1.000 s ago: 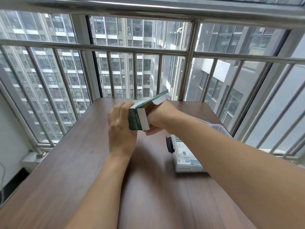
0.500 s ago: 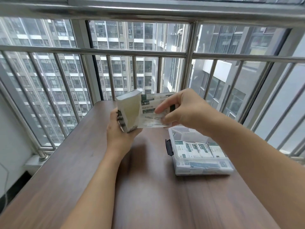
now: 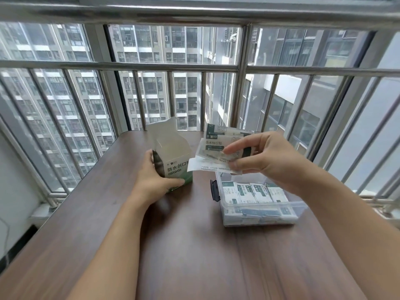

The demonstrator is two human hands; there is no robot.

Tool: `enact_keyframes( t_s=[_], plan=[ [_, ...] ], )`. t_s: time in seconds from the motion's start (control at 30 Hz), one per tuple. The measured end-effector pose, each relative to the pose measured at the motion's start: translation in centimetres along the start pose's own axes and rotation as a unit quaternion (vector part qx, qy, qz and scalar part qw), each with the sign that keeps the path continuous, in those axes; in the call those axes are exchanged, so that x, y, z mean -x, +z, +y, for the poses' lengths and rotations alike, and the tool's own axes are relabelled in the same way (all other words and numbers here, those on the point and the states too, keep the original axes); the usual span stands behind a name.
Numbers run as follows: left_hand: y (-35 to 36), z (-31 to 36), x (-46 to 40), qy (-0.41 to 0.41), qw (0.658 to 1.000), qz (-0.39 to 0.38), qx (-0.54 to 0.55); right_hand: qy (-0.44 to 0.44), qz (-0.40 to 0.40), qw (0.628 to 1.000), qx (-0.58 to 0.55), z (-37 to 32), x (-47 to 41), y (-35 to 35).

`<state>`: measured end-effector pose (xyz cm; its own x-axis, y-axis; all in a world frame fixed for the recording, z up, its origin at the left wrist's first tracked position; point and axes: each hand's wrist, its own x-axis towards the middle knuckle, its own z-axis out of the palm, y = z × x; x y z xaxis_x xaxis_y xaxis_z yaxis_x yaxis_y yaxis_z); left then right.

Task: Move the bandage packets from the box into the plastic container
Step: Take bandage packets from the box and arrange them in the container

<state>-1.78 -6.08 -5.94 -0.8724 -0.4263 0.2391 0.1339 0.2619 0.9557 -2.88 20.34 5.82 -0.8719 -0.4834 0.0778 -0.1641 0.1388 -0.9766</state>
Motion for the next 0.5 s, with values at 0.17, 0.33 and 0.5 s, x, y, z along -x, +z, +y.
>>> enact_keyframes(
  t_s=[0.17,0.33,0.5],
  plan=[
    [-2.2,3.6,1.0,0.046,0.997,0.048,0.029,-0.004,0.035,0.997,-0.062,0.6,0.7,0.5],
    [-2.1,8.3,3.1,0.294,0.899,0.304,0.116,-0.028,0.075,0.988,-0.133,0.7,1.5,1.5],
    [1.1,12.3,6.2,0.132,0.968,0.187,0.103,-0.053,0.135,0.968,-0.203,1.2,2.2,3.1]
  ],
)
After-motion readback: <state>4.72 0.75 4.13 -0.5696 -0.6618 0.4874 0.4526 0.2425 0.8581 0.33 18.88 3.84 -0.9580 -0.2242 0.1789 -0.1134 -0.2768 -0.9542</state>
